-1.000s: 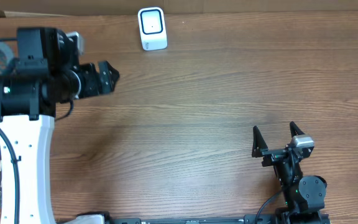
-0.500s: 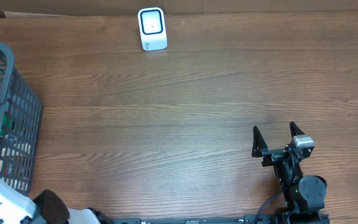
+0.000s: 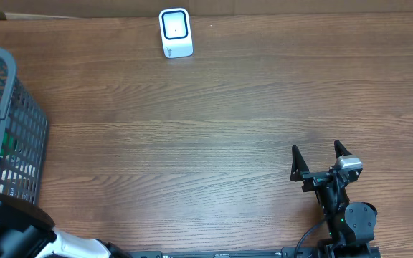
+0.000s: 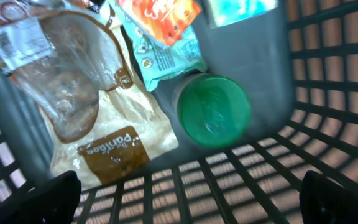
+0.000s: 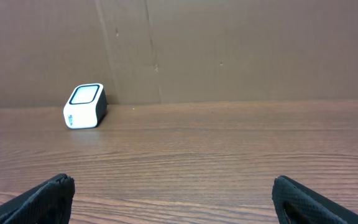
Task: Scan the item barcode
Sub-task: 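Reach into the grey basket and grasp the green-lidded jar with the left gripper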
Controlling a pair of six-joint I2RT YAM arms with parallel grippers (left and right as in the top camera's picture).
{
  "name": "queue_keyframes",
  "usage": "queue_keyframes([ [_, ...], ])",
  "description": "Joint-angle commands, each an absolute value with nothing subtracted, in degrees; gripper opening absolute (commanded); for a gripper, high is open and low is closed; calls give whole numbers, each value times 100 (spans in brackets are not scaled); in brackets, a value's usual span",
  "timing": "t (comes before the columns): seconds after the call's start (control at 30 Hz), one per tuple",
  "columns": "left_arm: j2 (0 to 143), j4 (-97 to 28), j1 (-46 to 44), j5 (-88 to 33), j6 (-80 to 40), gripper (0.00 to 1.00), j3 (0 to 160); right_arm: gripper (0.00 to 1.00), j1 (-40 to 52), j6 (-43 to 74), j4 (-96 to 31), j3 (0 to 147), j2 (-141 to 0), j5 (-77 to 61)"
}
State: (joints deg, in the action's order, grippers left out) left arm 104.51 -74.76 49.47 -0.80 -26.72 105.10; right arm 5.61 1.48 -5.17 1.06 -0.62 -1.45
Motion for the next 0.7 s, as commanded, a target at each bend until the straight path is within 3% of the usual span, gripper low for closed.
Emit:
queue_keyframes([
  [0.0, 10853, -7172, 4897, -156, -2244, 96, 10350, 100, 534, 145, -482, 47, -16, -113],
  [0.53, 12066, -6875, 4458, 263, -1675, 95, 10348, 100, 534, 145, -482, 47, -16, -113],
  [0.67, 12066, -6862, 4460, 342, -1734, 89, 10339, 100, 534, 145, -482, 47, -16, -113],
])
